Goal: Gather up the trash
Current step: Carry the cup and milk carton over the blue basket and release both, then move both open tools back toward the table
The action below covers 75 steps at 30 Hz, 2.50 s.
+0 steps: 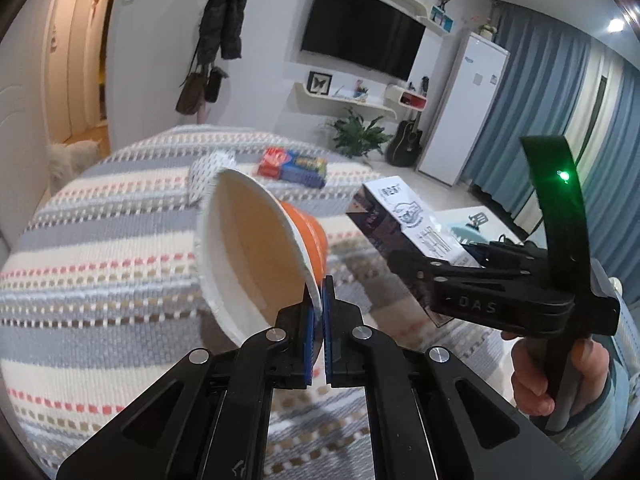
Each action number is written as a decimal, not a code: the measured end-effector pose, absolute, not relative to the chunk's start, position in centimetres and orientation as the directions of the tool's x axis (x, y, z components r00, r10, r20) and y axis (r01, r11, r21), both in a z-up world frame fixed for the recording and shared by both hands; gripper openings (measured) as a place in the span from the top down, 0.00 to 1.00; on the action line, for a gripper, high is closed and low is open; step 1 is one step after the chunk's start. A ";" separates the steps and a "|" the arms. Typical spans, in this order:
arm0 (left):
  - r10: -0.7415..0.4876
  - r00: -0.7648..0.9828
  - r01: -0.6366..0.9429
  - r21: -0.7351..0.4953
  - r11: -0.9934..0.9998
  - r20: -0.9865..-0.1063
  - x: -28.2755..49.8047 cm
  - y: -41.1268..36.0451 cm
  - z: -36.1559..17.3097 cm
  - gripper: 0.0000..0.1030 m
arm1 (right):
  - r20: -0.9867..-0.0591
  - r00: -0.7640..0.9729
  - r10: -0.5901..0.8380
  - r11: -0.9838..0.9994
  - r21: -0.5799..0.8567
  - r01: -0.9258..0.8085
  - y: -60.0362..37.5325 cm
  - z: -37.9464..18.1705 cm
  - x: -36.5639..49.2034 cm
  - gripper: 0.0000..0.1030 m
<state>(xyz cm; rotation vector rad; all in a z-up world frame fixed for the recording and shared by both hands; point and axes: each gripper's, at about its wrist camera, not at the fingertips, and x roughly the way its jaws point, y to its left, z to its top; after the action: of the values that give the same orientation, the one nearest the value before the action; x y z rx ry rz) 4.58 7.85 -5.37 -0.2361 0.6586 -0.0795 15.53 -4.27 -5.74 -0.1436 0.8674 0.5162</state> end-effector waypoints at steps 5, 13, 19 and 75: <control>-0.155 0.805 0.041 -0.207 0.978 -0.572 5.1 5.8 -3.5 0.99 | -0.711 0.585 0.389 0.886 0.115 -0.449 -7.8 -3.5 15.7 0.50; -0.217 0.812 0.156 -0.155 0.975 -0.542 6.9 1.3 -0.4 0.99 | -0.651 0.659 0.378 0.920 0.181 -0.349 -14.4 -1.4 16.0 0.50; -0.280 0.809 0.256 -0.118 0.959 -0.516 9.3 -3.1 1.7 0.99 | -0.624 0.712 0.322 0.947 0.223 -0.232 -20.8 -1.1 16.4 0.50; -0.385 0.659 0.305 -0.239 0.922 -0.645 17.5 -6.0 -4.0 0.46 | -0.798 0.595 0.093 0.973 0.201 0.117 -29.2 -9.3 20.6 0.28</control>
<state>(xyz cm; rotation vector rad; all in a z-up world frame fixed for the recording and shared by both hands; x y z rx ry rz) 17.54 -5.99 -4.01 -0.1136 0.7559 -0.3915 20.59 -29.21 -9.27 0.2431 0.9360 -0.0138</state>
